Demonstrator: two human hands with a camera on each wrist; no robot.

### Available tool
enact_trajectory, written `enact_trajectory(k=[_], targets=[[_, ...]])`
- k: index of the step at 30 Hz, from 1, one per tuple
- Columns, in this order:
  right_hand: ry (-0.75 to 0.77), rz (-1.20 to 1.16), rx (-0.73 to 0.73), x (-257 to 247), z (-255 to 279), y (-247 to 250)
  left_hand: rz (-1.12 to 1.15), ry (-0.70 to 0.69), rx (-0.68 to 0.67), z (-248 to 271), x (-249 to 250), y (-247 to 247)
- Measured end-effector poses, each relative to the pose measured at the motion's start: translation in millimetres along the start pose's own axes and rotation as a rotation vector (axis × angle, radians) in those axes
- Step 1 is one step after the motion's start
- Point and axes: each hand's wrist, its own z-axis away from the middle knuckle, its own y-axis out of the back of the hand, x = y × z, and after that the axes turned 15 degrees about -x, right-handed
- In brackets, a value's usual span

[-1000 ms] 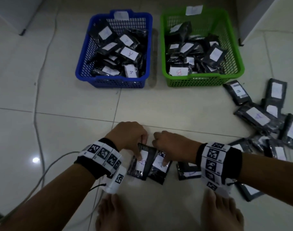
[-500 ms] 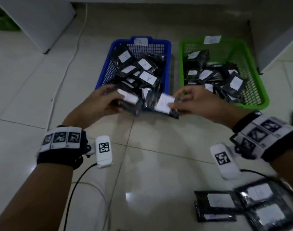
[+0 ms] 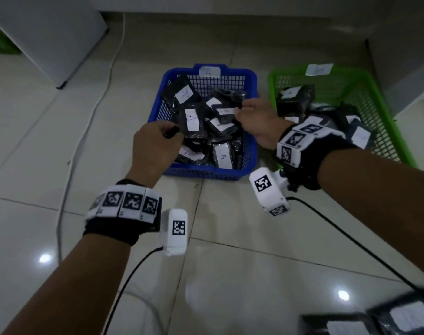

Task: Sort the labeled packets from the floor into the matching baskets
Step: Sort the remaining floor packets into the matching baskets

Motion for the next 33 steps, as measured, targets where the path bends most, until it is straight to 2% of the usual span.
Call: enact_trajectory(k=[3,7,10,13,18,21,23,26,33], targets=[[0.096,0.161,-0.078,-1.4,19.2,4.9,-0.113,-0.136,0.062,15.8,3.5,-6.2],[0.358,0.567,-0.209,-3.5,68.3,32.1,-0.114,-0.361,-0.099,45.7,28.3,-36.9],[0.412,0.731,-0.343,12.9,111.6,60.6,-0.187,-0.412,-0.217,80.8,49.0,-74.9],[0.381,0.8,-0.411,36.9,151.6,90.8,-0.308,-0.421,-0.391,117.6,59.6,-113.7],[0.139,0.876,-0.564,91.7,206.5,138.9,-0.496,-0.458,-0.881,168.4,65.6,-175.7],[0.015,0.884,-0.62,123.2,231.5,162.9,-0.6,-0.527,-1.073,201.5,66.1,-207.0],[-0.027,0.859,-0.597,140.3,245.0,174.7,-0.675,-0.561,-1.118,219.9,65.8,-223.6],[-0.058,0.824,-0.586,157.8,257.9,180.8,-0.593,-0.54,-1.078,222.9,69.0,-231.8],[-0.036,0.757,-0.551,188.9,262.6,176.3,-0.477,-0.316,-1.106,174.7,66.4,-213.1]])
